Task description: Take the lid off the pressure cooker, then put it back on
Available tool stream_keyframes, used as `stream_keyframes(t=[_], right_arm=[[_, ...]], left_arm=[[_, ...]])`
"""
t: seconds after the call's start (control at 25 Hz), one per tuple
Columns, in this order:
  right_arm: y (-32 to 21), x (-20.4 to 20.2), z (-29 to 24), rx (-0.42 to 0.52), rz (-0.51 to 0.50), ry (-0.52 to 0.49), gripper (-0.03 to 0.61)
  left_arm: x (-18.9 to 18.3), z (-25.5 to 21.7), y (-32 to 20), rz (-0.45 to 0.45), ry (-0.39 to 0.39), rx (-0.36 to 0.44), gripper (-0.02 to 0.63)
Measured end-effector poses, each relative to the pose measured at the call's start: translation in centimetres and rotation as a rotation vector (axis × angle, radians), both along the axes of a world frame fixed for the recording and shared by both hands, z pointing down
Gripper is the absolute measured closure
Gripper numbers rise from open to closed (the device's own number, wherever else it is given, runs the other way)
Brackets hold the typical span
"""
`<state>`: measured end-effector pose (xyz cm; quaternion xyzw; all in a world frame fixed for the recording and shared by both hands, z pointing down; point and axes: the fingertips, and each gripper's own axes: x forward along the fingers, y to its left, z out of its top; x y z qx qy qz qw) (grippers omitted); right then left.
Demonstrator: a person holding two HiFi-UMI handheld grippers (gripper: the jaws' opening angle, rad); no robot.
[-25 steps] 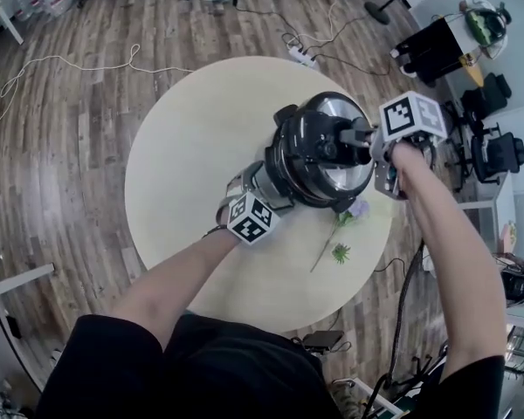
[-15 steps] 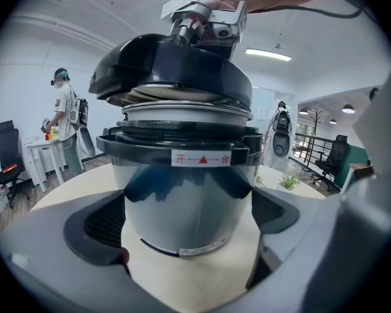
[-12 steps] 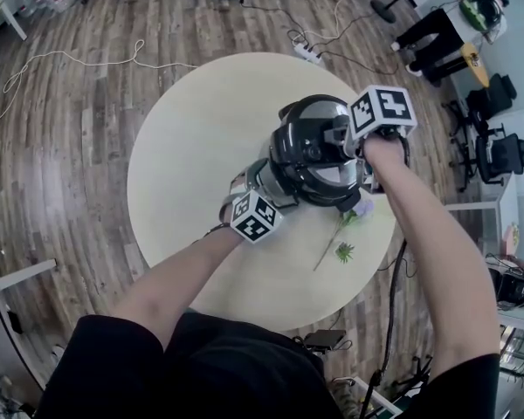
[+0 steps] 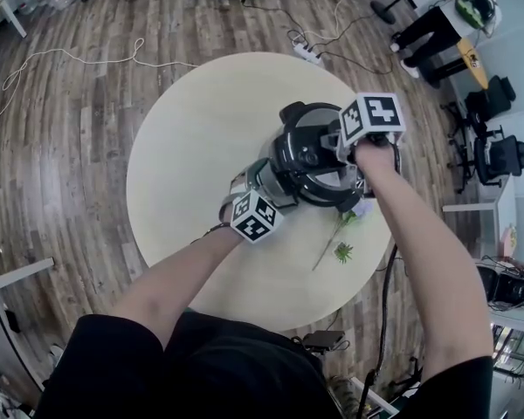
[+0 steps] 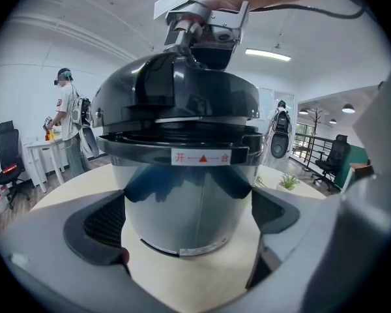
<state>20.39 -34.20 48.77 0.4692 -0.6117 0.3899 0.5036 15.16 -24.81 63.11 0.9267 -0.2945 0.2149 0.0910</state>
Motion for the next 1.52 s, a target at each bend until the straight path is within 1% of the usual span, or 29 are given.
stream_keyframes(t=[0.2, 0.36, 0.44, 0.68, 0.84, 1.12, 1.24, 1.36, 1.52], right_arm=[[0.6, 0.1, 0.2, 0.0, -0.006, 0.01, 0.293], [0.8, 0.8, 1.1, 0.002, 0.063, -0.028, 0.293], [0.8, 0.9, 1.3, -0.001, 0.074, -0.044, 0.293], [0.8, 0.8, 1.6, -0.029, 0.079, -0.037, 0.291], [0.8, 0.9, 1.7, -0.055, 0.065, -0.025, 0.293], [0.9, 0.8, 1.7, -0.07, 0.009, -0.018, 0.291], [0.8, 0.6, 1.7, -0.075, -0.033, -0.014, 0.29], [0.9, 0.4, 1.7, -0.089, -0.106, -0.007, 0.288], [1.2, 0.1, 1.8, -0.103, -0.257, 0.005, 0.288]], left_arm=[[-0.2, -0.2, -0.2, -0.001, 0.001, 0.0, 0.025], [-0.2, -0.2, -0.1, 0.003, 0.002, -0.002, 0.026], [-0.2, -0.3, -0.1, 0.002, 0.003, -0.001, 0.025], [-0.4, -0.3, 0.0, -0.001, 0.006, 0.006, 0.025], [-0.2, -0.2, -0.2, 0.0, 0.008, 0.012, 0.025], [-0.3, -0.1, -0.1, 0.009, -0.011, 0.022, 0.026], [-0.4, -0.2, -0.1, 0.01, -0.009, 0.026, 0.026], [-0.4, -0.2, -0.2, 0.011, -0.01, 0.027, 0.025], [-0.3, 0.0, -0.1, 0.01, -0.01, 0.029, 0.026]])
